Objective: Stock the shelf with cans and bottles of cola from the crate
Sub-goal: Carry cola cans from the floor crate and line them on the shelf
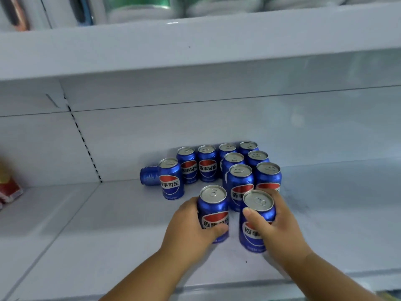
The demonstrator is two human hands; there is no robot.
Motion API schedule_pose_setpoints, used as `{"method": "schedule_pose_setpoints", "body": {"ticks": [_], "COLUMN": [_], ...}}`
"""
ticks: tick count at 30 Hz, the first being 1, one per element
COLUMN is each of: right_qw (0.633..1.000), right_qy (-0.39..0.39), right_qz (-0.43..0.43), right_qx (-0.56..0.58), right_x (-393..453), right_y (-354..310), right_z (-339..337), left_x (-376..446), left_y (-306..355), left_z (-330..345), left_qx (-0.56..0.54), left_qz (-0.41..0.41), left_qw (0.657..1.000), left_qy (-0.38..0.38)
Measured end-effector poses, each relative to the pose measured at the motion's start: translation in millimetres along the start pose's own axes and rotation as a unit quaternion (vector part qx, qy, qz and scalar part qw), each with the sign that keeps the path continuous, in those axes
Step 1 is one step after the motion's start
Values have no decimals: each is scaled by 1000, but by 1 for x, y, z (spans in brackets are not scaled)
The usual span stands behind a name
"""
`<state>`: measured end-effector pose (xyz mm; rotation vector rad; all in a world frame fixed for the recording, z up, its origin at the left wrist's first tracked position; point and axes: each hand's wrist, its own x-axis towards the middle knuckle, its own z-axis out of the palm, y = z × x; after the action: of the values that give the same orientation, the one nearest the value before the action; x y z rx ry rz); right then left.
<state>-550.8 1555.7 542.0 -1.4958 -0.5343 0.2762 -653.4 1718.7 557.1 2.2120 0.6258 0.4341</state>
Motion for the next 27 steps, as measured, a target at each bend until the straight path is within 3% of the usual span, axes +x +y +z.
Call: {"method": "schedule_pose_setpoints", "body": {"ticks": [6, 8, 11, 14, 27], "right_qw": [999, 993, 955, 933, 921], "right_qy": [-17, 11, 63, 56, 67], "right_qz": [12, 11, -38, -49, -83], "right_qx": [-40, -113, -286, -353, -376], "right_x": [-6, -10, -13, -15, 6], "right_y": [-15, -17, -16, -20, -17], "right_z": [-2, 0, -2, -3, 37], "left_x": [34, 42, 48, 50, 91], "left_y": [-5, -5, -8, -14, -18], "left_z": [2, 5, 8, 8, 16], "left_qx": [-5, -13, -21, -1, 17], "left_qz": [18, 12, 6, 18, 18], "left_qw": [1000, 999, 999, 1000, 997], "left_qy": [17, 26, 30, 17, 75]}}
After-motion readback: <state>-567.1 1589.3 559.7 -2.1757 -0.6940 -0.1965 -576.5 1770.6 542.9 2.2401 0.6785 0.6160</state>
